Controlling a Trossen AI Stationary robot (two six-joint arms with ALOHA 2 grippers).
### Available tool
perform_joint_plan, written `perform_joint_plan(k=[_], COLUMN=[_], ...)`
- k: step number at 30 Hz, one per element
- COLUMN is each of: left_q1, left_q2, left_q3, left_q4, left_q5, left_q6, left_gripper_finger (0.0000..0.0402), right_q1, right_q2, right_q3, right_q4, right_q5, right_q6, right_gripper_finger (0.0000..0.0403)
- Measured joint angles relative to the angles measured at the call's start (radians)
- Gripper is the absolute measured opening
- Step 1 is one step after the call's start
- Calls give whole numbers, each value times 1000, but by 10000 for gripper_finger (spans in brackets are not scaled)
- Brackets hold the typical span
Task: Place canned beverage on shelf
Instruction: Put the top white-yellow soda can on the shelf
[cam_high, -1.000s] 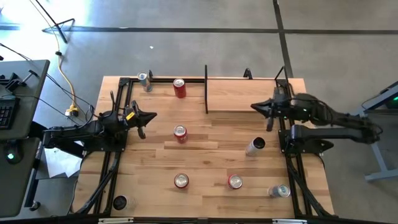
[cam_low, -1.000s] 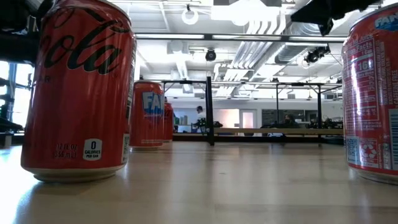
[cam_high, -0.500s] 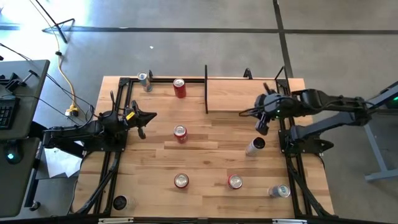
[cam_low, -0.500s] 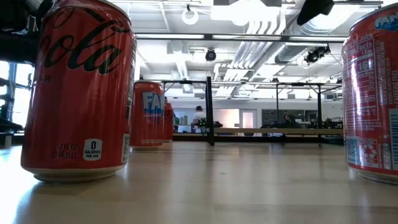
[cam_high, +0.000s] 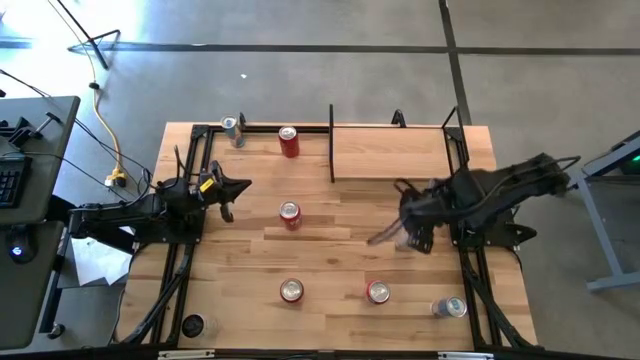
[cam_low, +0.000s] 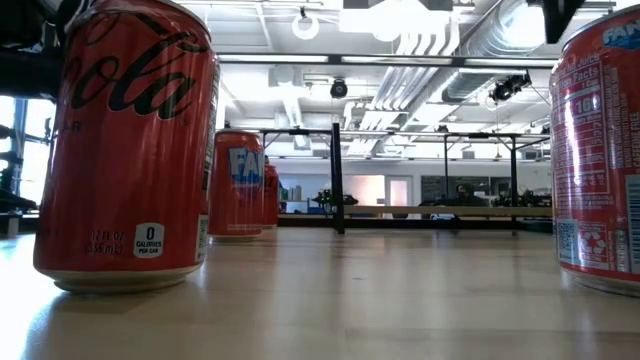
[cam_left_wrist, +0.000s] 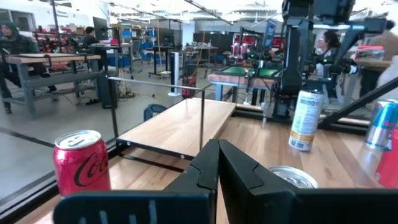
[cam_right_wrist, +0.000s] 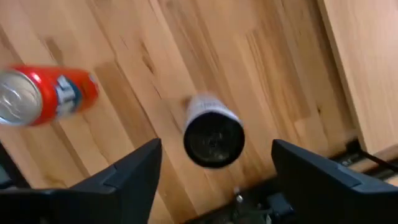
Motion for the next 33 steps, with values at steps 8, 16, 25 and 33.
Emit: perform_joint_plan(k=[8,16,25,33], left_q1=[0,0,0,0], left_q2=[0,0,0,0], left_q3=[0,0,0,0], left_q4=[-5,-23,-30,-31], left_q5=[9,9,9,9], left_q6=[-11,-19,-19,-18], left_gripper_finger=[0,0,0,0], right_q1=[69,11,-52,-59], right_q2=[-52,-151,-156,-155], right_q3=[-137,-310,-386,-390], right_q4=[16,218,266,301], right_q5=[28,-12,-29,-45], right_q6=[89,60,-16,-58], right_gripper_finger=[304,304,304,304])
